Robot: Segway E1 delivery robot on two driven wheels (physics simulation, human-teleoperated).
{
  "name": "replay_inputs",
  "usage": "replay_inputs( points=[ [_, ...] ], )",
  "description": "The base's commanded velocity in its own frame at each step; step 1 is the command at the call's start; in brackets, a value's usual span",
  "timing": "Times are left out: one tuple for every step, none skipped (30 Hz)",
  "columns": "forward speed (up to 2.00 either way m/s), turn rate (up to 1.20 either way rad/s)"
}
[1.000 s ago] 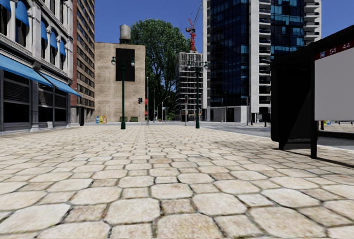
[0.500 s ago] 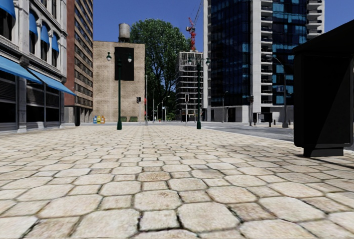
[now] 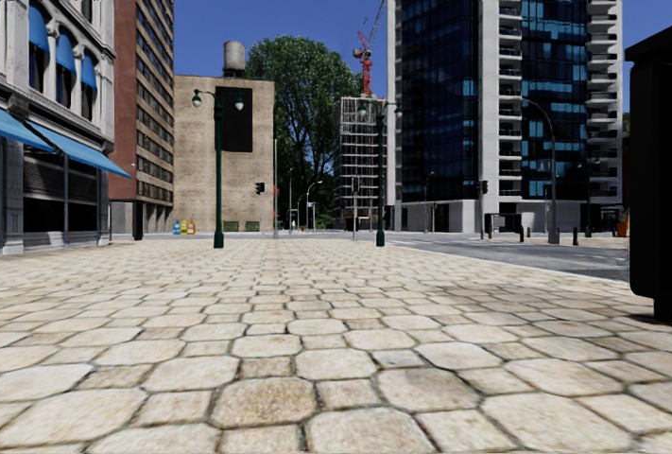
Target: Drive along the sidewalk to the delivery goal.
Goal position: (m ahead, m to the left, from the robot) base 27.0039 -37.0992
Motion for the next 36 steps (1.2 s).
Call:
replay_inputs(
  points=[
    [2.0,0.0],
    [2.0,0.0],
    [2.0,0.0],
    [2.0,0.0],
    [2.0,0.0],
    [2.0,0.0],
    [2.0,0.0],
    [2.0,0.0],
    [2.0,0.0],
    [2.0,0.0],
    [2.0,0.0],
    [2.0,0.0],
    [2.0,0.0],
    [2.0,0.0],
    [2.0,0.0],
    [2.0,0.0],
    [2.0,0.0],
    [2.0,0.0],
    [2.0,0.0],
    [2.0,0.0],
    [2.0,0.0],
    [2.0,0.0],
    [2.0,0.0],
    [2.0,0.0],
    [2.0,0.0],
    [2.0,0.0],
    [2.0,0.0],
    [2.0,0.0],
    [2.0,0.0],
    [2.0,0.0],
    [2.0,0.0],
    [2.0,0.0],
    [2.0,0.0],
    [2.0,0.0],
    [2.0,0.0],
    [2.0,0.0]
  ],
)
